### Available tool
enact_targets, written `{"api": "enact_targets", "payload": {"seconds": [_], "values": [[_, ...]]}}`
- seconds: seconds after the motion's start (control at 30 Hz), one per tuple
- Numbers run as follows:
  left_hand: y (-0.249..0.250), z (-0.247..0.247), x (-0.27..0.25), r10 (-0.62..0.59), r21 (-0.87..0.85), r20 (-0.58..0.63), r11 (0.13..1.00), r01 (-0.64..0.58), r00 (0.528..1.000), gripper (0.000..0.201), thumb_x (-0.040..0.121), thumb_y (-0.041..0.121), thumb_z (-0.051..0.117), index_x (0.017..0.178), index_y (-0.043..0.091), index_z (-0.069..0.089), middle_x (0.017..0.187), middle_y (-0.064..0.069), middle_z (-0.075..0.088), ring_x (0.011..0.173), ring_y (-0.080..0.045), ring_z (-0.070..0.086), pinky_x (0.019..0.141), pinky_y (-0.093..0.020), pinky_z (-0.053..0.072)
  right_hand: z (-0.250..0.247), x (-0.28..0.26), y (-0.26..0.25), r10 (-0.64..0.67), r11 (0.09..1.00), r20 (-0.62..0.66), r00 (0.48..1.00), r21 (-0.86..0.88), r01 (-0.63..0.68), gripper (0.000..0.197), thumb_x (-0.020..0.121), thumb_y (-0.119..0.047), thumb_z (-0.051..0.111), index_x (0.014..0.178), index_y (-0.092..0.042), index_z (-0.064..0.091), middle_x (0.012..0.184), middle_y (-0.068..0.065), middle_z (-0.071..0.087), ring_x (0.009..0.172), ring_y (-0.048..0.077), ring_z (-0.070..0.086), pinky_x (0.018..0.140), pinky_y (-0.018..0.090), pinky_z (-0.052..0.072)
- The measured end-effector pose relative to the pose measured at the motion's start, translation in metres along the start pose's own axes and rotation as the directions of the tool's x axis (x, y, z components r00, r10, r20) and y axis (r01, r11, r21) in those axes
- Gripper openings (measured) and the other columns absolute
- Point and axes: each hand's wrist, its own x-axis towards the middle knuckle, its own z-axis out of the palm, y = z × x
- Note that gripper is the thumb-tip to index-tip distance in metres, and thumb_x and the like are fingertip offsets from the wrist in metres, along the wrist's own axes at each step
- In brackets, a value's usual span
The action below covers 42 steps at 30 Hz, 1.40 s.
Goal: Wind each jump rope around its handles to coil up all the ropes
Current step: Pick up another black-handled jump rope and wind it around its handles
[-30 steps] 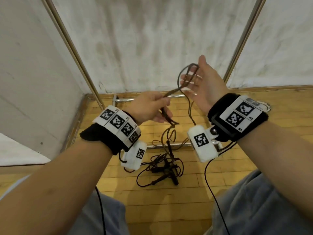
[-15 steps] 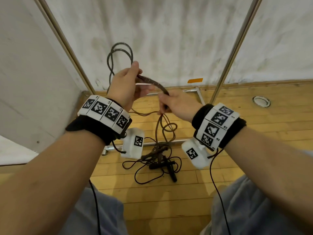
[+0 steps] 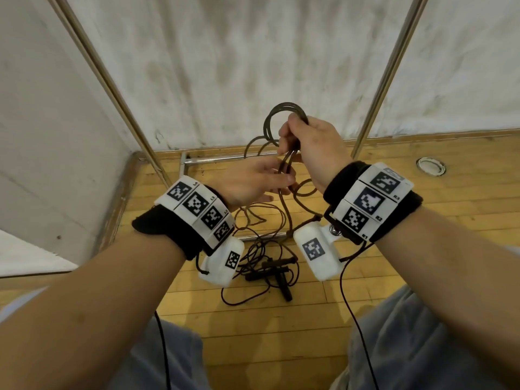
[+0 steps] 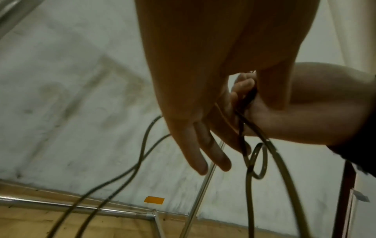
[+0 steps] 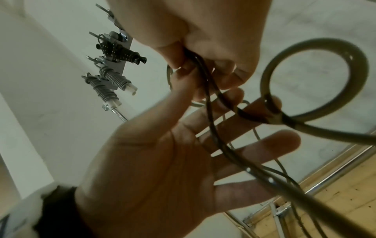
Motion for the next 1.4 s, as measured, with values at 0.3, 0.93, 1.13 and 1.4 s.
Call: {"api": "enact_targets", "payload": {"seconds": [0.3, 0.93, 1.13, 1.4], "values": [[-0.005, -0.006, 0.011, 0.12, -0.011, -0.227, 0.992, -0.126, 0.967, 0.007, 0.092, 0.013, 0.061, 0.087, 0.012, 0.067, 0.072, 0.0, 0.073, 0.072, -0.014, 0.071, 0.07, -0.026, 0.057, -0.014, 0.014, -0.001, 0.063, 0.998, -0.02, 0.998, 0.01, -0.062, 0.027, 0.098, -0.035, 0.042, 0.091, -0.017, 0.061, 0.08, -0.001, 0.066, 0.078, 0.017, 0.063, 0.081, 0.038, 0.048], [0.005, -0.064, 0.003, 0.015, -0.254, -0.761, 0.913, -0.32, 0.649, 0.014, 0.096, 0.011, 0.053, 0.085, 0.011, 0.062, 0.07, -0.003, 0.067, 0.066, -0.013, 0.069, 0.059, -0.022, 0.053, -0.01, 0.001, 0.05, 0.34, 0.7, 0.268, 0.901, -0.713, -0.052, 0.048, 0.096, -0.047, 0.039, 0.071, -0.017, 0.066, 0.07, -0.002, 0.059, 0.071, 0.016, 0.056, 0.073, 0.031, 0.042], [0.006, -0.049, 0.005, 0.032, -0.264, -0.62, 0.933, -0.246, 0.784, 0.011, 0.096, 0.009, 0.054, 0.088, 0.008, 0.062, 0.072, -0.003, 0.067, 0.063, -0.012, 0.067, 0.053, -0.019, 0.052, 0.001, 0.003, 0.042, 0.163, 0.903, 0.258, 0.952, -0.428, -0.039, 0.051, 0.085, -0.031, 0.062, 0.132, -0.017, 0.05, 0.129, -0.002, 0.055, 0.12, 0.016, 0.05, 0.098, 0.031, 0.038], [0.011, -0.042, 0.005, 0.081, -0.305, -0.532, 0.91, -0.281, 0.843, 0.014, 0.096, 0.006, 0.052, 0.089, 0.008, 0.064, 0.08, -0.007, 0.067, 0.069, -0.017, 0.067, 0.064, -0.026, 0.057, 0.008, -0.008, 0.022, 0.212, 0.939, 0.329, 0.92, 0.193, -0.285, 0.06, 0.091, -0.056, 0.042, 0.127, -0.009, 0.051, 0.104, 0.008, 0.072, 0.098, 0.019, 0.066, 0.098, 0.039, 0.04]]}}
